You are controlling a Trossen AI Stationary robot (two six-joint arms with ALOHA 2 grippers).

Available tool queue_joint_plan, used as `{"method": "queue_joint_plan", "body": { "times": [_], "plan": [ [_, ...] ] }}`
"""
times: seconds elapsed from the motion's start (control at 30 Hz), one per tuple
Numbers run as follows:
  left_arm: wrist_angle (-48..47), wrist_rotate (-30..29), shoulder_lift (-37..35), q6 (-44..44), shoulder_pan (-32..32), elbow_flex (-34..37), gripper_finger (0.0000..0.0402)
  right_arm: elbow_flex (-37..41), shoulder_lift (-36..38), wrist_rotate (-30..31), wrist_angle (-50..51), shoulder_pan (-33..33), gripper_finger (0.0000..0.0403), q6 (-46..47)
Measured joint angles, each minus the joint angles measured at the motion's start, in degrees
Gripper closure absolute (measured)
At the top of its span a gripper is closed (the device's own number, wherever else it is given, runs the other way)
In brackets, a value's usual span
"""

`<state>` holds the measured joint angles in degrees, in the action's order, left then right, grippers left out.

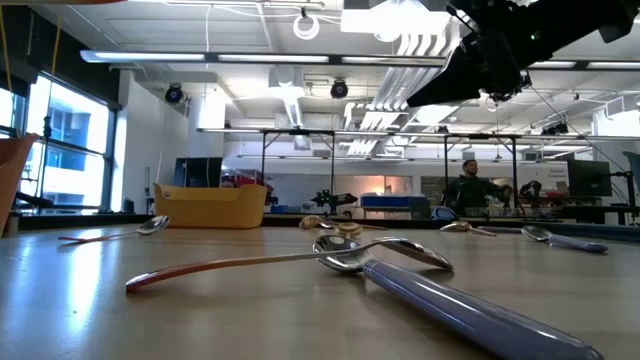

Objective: Sort silverware by color (type)
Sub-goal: Put the orange spoon into the orange bin

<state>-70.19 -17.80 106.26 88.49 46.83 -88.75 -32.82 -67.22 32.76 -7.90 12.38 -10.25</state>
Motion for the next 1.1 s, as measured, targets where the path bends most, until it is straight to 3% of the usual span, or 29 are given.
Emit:
{"method": "queue_joint_plan", "body": {
  "times": [0.2, 0.5, 1.1],
  "plan": [
    [2.4, 1.4, 0.0, 4.3, 0.9, 0.0, 0.0397, 0.0, 0.0, 1.2, 0.0, 0.2, 0.0403, 1.4],
    [-4.8, 7.5, 0.0, 14.4, 6.0, 1.6, 0.0397, 0.0, 0.0, 1.2, 0.5, 0.2, 0.0403, 1.9],
    [11.9, 16.9, 0.0, 7.4, 3.2, 17.4, 0.0398, -0.1, 0.0, 1.1, 2.2, 0.2, 0.0403, 4.7]
  ]
}}
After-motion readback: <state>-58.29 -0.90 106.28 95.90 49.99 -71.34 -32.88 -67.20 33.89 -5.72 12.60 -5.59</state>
